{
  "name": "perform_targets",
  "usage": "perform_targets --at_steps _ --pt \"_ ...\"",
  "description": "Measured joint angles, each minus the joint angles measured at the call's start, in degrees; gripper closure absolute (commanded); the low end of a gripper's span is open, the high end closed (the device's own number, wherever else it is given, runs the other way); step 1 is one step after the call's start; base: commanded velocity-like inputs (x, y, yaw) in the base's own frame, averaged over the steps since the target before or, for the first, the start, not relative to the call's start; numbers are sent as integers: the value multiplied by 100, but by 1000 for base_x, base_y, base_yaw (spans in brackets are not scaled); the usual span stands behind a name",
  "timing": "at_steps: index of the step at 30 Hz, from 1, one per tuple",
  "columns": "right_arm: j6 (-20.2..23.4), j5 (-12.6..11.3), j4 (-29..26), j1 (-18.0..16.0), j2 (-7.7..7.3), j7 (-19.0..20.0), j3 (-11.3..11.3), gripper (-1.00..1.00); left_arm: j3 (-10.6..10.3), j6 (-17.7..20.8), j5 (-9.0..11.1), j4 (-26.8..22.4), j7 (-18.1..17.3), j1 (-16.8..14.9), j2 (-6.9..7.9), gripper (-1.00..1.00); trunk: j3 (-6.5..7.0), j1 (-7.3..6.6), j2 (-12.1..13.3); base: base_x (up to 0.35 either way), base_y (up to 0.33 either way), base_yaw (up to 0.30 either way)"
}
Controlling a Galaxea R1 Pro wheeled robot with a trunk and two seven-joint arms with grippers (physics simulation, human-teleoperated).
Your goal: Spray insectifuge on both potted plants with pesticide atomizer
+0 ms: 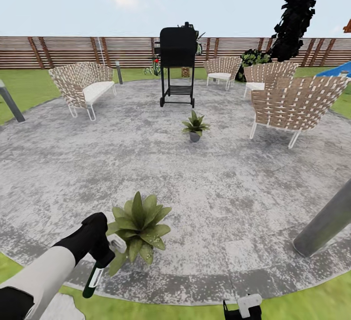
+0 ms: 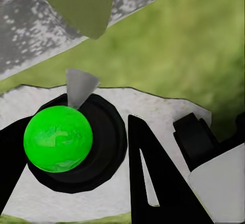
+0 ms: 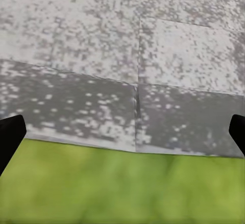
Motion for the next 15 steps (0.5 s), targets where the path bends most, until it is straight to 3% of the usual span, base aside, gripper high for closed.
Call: perform_targets --at_steps 11,15 --pt "0 -6 0 0 0 1 1 -100 23 -20 5 233 8 208 83 100 0 0 0 0 0 0" --pt "2 -6 -2 1 7 -6 1 -100 56 -1 16 313 14 205 69 100 0 -4 -1 222 183 -41"
